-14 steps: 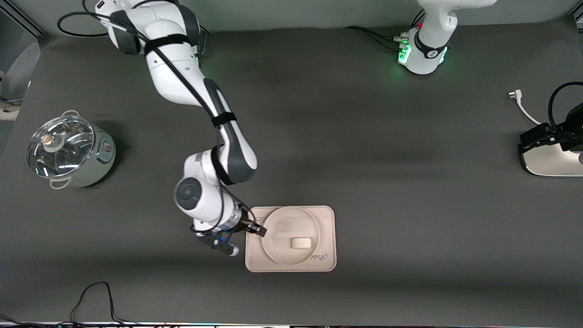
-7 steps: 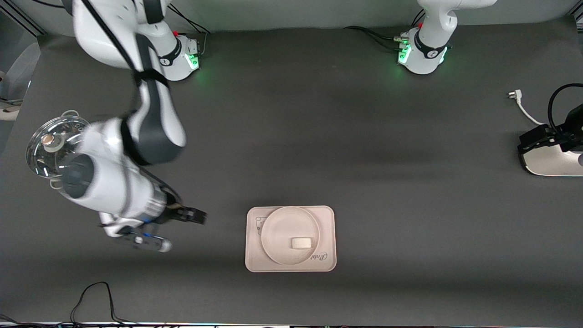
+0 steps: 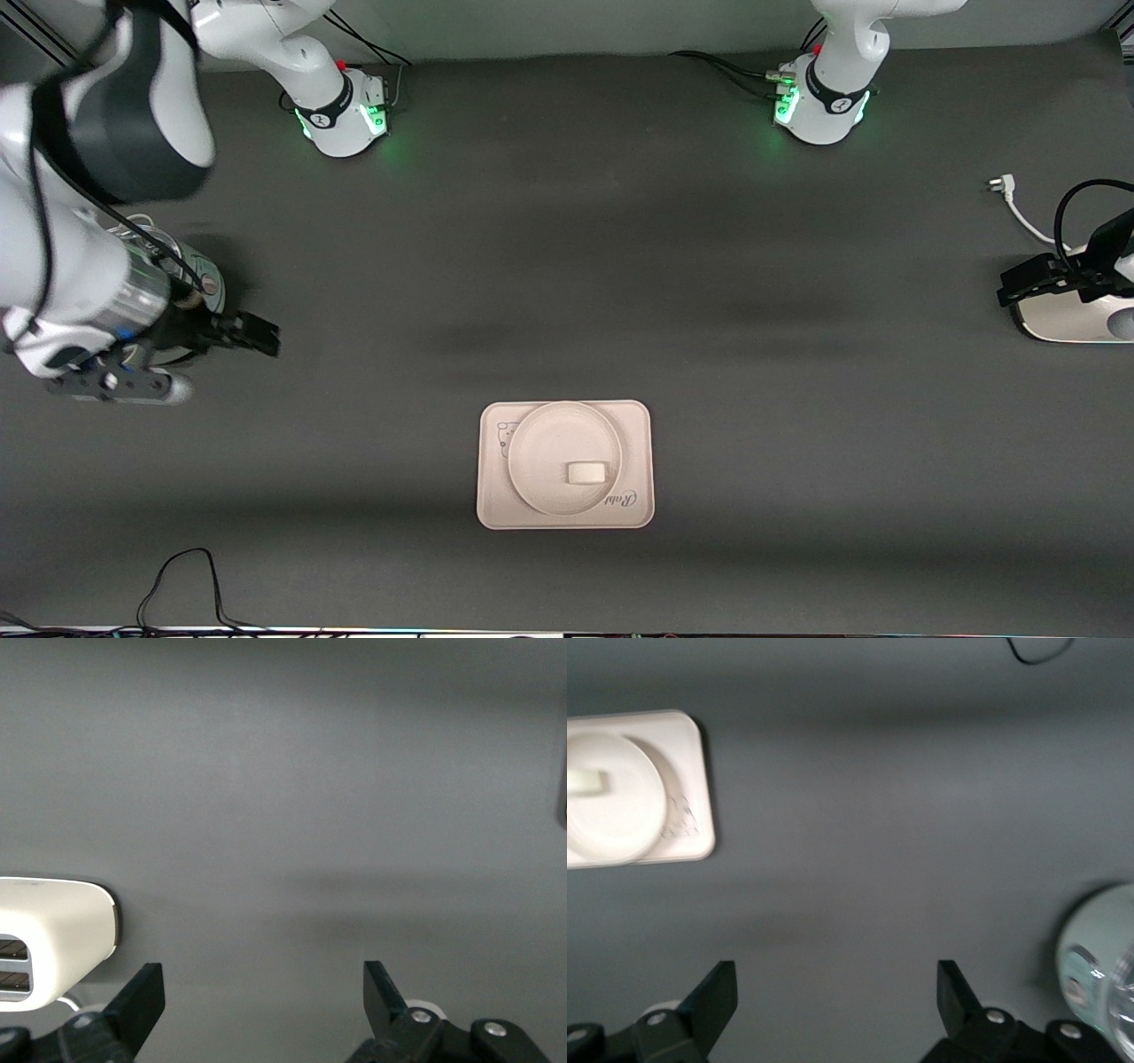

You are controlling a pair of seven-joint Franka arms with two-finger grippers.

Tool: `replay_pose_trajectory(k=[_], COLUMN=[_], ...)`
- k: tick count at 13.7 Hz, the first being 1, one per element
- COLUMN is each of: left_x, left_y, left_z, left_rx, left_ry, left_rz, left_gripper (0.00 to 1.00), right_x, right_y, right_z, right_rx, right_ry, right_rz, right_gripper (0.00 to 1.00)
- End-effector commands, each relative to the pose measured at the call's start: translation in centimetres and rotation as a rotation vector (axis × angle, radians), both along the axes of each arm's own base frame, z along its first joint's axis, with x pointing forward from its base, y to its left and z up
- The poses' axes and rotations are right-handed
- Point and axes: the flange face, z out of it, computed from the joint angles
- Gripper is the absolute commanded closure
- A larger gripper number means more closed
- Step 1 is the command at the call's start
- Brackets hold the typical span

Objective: Place bun in plate and plate on tray

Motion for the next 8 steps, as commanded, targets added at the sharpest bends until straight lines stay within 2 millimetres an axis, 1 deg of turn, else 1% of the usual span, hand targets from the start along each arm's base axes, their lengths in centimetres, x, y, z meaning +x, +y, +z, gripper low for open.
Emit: replay_pose_trajectory(k=[1, 3, 4, 7, 8], left_x=[0.0, 0.0, 0.0, 0.0, 0.1], left_y=[0.1, 0.0, 0.0, -0.1, -0.1], left_z=[0.4, 0.4, 0.4, 0.4, 0.4], left_rx=[-0.014, -0.014, -0.014, -0.014, -0.013], left_ry=[-0.009, -0.009, -0.009, -0.012, -0.019], left_rz=[-0.013, -0.014, -0.016, -0.017, -0.018], left_gripper=[0.0, 0.0, 0.0, 0.0, 0.0], right_x=[-6.1, -6.9, -6.9, -6.8, -6.8], right_y=[-2.9, -5.5, -7.0, -9.4, -9.7], right_z=[1.8, 2.3, 2.3, 2.5, 2.5], right_rx=[0.01, 0.016, 0.016, 0.017, 0.016], right_ry=[-0.002, -0.005, -0.003, -0.004, -0.005], right_rz=[0.067, 0.09, 0.098, 0.09, 0.1], right_gripper=[0.0, 0.0, 0.0, 0.0, 0.0])
